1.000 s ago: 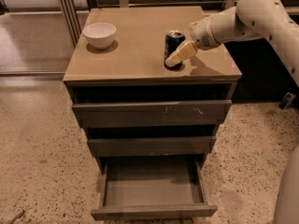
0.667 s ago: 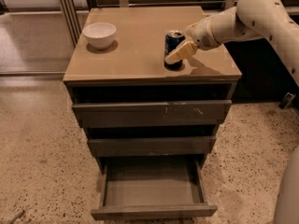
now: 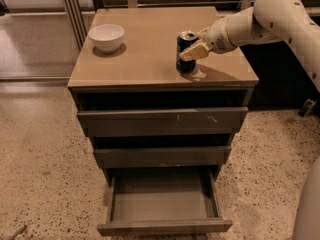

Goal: Place pepsi can into bottom drawer

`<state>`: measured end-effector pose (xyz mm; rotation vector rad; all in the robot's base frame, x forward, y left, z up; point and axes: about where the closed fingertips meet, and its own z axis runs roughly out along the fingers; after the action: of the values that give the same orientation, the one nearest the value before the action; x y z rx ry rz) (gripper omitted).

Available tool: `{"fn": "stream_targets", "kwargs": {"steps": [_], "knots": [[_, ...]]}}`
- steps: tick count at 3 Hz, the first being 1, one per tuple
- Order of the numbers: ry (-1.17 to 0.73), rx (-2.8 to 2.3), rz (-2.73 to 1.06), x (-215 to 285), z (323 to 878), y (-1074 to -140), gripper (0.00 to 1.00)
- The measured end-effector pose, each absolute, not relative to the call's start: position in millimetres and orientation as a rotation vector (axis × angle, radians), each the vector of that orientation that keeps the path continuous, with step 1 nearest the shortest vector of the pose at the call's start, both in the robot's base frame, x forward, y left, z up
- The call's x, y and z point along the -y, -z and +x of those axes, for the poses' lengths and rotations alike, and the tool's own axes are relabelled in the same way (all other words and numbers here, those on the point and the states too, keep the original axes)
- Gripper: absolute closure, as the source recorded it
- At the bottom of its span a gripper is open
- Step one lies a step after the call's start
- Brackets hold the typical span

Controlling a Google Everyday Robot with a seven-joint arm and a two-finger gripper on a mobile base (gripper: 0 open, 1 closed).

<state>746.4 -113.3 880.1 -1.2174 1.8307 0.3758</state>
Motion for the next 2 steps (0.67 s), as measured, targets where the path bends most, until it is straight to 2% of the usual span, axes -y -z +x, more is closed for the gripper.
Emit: {"fn": "stream_targets", "kwargs": {"steps": [1,2], "knots": [[-0.376,-1.831,-1.218,113.3,746.4,-880.1,0.88],[-0.418,-1.796,-1.284,99.7,736.8,-888.0,1.00]]}}
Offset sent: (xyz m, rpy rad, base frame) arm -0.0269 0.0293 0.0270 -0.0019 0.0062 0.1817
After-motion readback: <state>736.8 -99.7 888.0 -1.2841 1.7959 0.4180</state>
